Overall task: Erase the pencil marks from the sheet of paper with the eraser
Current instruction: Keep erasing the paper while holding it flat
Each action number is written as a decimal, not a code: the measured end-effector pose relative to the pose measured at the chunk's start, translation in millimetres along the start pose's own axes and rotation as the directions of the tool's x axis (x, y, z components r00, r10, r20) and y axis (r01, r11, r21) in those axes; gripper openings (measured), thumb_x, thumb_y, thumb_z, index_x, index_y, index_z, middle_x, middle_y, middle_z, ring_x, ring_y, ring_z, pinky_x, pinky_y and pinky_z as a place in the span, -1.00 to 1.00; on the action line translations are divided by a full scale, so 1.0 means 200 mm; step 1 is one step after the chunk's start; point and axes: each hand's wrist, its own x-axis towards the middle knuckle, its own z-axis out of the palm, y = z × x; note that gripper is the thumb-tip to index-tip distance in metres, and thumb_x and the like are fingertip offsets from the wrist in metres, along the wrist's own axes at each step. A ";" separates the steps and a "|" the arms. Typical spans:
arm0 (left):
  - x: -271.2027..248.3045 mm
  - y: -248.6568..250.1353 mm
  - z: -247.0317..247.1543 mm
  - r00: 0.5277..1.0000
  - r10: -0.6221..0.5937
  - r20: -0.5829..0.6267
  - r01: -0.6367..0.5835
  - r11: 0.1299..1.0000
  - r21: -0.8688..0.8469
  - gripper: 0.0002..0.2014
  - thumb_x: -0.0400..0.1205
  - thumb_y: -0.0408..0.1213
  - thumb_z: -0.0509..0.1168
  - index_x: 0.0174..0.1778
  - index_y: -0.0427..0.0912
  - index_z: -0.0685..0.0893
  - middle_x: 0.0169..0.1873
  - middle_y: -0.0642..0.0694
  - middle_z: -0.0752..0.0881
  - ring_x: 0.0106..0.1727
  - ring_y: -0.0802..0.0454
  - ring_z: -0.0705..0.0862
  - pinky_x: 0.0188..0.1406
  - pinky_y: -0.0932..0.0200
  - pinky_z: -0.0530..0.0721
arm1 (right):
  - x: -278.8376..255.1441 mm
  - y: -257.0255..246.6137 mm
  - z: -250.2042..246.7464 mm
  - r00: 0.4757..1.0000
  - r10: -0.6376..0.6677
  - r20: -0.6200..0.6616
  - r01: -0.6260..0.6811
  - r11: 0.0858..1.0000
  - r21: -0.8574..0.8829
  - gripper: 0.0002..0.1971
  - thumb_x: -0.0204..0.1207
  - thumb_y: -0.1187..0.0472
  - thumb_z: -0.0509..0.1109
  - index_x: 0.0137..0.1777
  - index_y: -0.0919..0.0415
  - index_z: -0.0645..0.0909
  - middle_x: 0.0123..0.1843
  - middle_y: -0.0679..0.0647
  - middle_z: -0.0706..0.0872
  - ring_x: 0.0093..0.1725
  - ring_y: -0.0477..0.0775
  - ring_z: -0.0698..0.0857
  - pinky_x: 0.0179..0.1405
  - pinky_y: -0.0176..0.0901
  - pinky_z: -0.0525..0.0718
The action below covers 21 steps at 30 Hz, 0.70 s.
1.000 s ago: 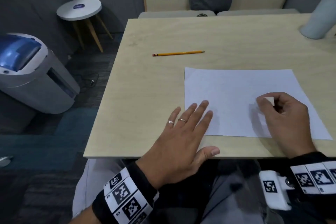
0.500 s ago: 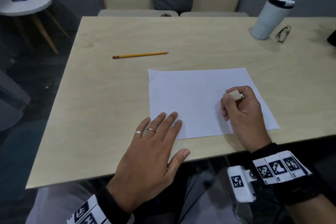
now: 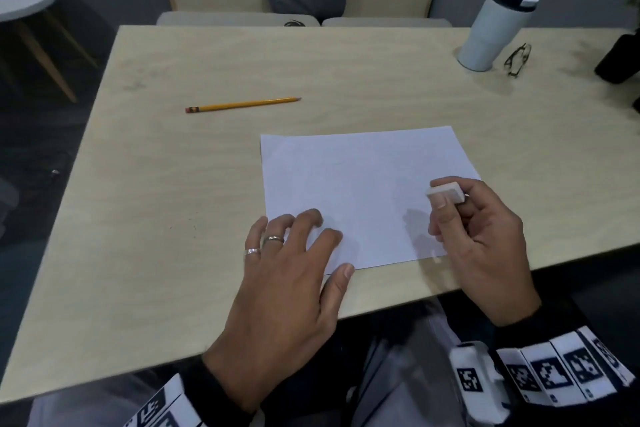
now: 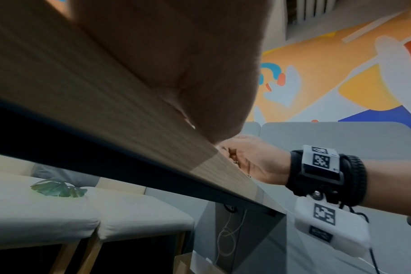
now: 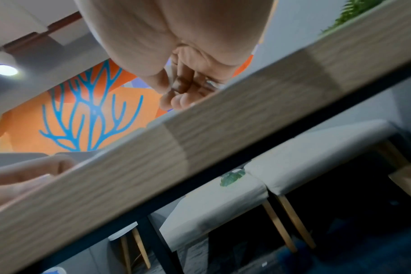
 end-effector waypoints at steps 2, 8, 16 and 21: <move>0.02 0.00 0.01 1.000 0.007 -0.002 -0.007 1.000 -0.027 -0.68 0.85 0.10 0.00 0.42 0.18 0.53 0.70 0.10 0.32 0.81 -0.04 0.18 0.83 -0.20 0.06 | -0.01 0.03 0.00 0.999 0.036 -0.026 -0.036 0.999 0.000 -0.87 0.75 0.05 0.40 0.15 0.02 0.74 -0.24 -0.01 0.73 -0.28 -0.05 0.66 -0.19 -0.19 0.66; 0.03 -0.03 0.04 0.999 0.042 0.012 -0.041 0.999 -0.027 -0.60 0.85 0.07 -0.01 0.52 0.10 0.54 0.82 0.13 0.22 0.87 0.12 0.00 0.84 -0.10 0.05 | 0.01 0.09 0.04 0.999 0.014 -0.050 -0.019 0.995 -0.097 -0.87 0.84 -0.01 0.36 0.10 -0.03 0.67 -0.12 0.07 0.71 -0.22 0.40 0.62 -0.29 0.26 0.63; 0.04 -0.01 0.02 0.999 0.021 0.040 -0.020 0.999 -0.028 -0.65 0.84 0.07 0.02 0.49 0.17 0.52 0.79 0.15 0.28 0.86 0.08 0.07 0.83 -0.11 0.08 | 0.01 0.12 0.05 0.998 -0.054 -0.034 0.045 0.974 -0.222 -0.90 0.74 0.17 0.54 0.16 0.14 0.84 0.06 0.02 0.78 -0.17 -0.03 0.70 -0.23 -0.41 0.55; 0.05 -0.01 0.02 1.000 -0.005 0.005 0.005 1.000 -0.025 -0.63 0.83 0.07 0.04 0.52 0.16 0.53 0.71 0.12 0.41 0.80 -0.02 0.25 0.75 -0.15 0.20 | -0.01 0.11 0.07 1.000 0.014 -0.012 -0.016 0.979 -0.206 -0.87 0.69 0.16 0.59 0.19 0.06 0.79 -0.05 -0.25 0.77 -0.24 -0.03 0.69 -0.23 -0.32 0.61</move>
